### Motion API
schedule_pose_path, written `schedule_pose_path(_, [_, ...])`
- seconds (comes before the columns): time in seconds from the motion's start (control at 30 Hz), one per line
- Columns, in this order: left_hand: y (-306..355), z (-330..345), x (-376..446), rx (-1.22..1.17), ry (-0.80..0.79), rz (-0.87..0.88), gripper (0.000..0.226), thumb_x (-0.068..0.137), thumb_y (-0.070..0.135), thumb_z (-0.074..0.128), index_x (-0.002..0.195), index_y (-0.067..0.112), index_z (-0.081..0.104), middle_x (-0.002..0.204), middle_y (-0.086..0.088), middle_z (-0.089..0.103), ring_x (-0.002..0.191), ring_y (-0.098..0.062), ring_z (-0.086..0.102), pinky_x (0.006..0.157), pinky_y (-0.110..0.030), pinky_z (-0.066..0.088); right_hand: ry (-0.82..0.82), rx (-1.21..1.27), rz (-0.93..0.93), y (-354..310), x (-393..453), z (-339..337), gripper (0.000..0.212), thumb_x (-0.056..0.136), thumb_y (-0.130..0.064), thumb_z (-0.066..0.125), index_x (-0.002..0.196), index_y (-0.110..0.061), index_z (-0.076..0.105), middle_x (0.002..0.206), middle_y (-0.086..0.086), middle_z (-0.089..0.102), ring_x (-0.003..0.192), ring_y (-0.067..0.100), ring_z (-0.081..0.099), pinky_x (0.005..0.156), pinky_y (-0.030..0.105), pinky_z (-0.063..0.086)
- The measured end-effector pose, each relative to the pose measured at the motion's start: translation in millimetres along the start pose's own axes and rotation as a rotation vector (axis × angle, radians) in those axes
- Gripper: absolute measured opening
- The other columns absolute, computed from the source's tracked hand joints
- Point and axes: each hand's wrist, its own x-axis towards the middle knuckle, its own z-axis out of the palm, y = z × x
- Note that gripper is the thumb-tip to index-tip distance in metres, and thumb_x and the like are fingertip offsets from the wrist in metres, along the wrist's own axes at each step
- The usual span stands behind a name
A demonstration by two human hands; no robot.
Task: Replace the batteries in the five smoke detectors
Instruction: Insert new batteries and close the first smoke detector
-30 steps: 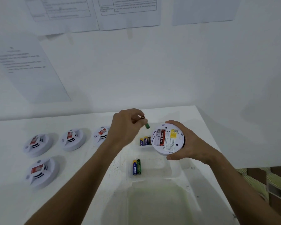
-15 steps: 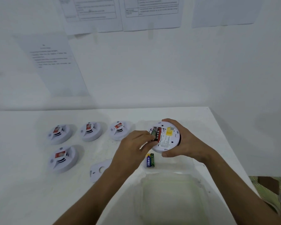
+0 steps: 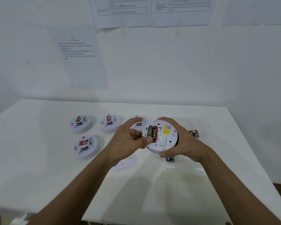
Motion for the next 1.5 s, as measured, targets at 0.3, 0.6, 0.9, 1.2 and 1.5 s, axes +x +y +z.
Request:
schedule_pose_path(0.3, [-30, -32, -7, -0.089, 0.065, -0.051, 0.049, 0.086, 0.033, 0.07, 0.131, 0.026, 0.05, 0.095, 0.0, 0.075, 0.083, -0.016, 0.072, 0.072, -0.031, 0.06, -0.004, -0.1, 0.007, -5, 15, 33, 0.094, 0.061, 0.007, 0.089, 0.134, -0.033, 0.046, 0.119, -0.02, 0.062, 0.113, 0.0, 0.059, 0.083, 0.021, 0.055])
schedule_pose_path(0.6, [-104, -55, -9, 0.761, -0.036, -0.176, 0.091, 0.07, 0.059, 0.075, 0.145, 0.028, 0.036, 0.135, -0.001, 0.043, 0.124, -0.02, 0.042, 0.101, -0.035, 0.039, 0.048, -0.122, 0.084, 5, 0, 28, 0.098, 0.059, 0.002, 0.091, 0.134, -0.043, 0.046, 0.122, -0.02, 0.059, 0.111, 0.011, 0.06, 0.068, 0.042, 0.061])
schedule_pose_path(0.9, [-116, -56, -11, 0.892, -0.079, -0.04, 0.042, 0.069, 0.053, 0.073, 0.074, 0.016, 0.056, 0.09, 0.001, 0.044, 0.082, -0.014, 0.042, 0.062, -0.021, 0.036, 0.052, -0.159, 0.077, 8, -6, 34, 0.099, 0.054, -0.005, 0.092, 0.137, -0.034, 0.045, 0.128, -0.016, 0.057, 0.119, 0.003, 0.055, 0.087, 0.028, 0.057])
schedule_pose_path(1.2, [-65, -74, -20, 0.668, 0.306, 0.282, 0.064, 0.055, 0.062, 0.065, 0.094, 0.011, 0.069, 0.092, 0.004, 0.053, 0.083, -0.013, 0.055, 0.068, -0.025, 0.049, 0.071, -0.131, 0.078, 6, -6, 42, 0.1, 0.055, -0.004, 0.093, 0.136, -0.038, 0.045, 0.126, -0.018, 0.059, 0.118, 0.004, 0.056, 0.087, 0.032, 0.058])
schedule_pose_path(1.5, [-17, -44, -16, 0.596, -0.019, 0.405, 0.066, 0.059, 0.056, 0.079, 0.116, 0.024, 0.066, 0.102, 0.021, 0.046, 0.098, 0.004, 0.048, 0.078, -0.004, 0.036, 0.046, -0.119, 0.018, -9, 7, 54, 0.103, 0.059, 0.005, 0.09, 0.136, -0.041, 0.041, 0.125, -0.027, 0.059, 0.116, -0.003, 0.058, 0.08, 0.02, 0.056])
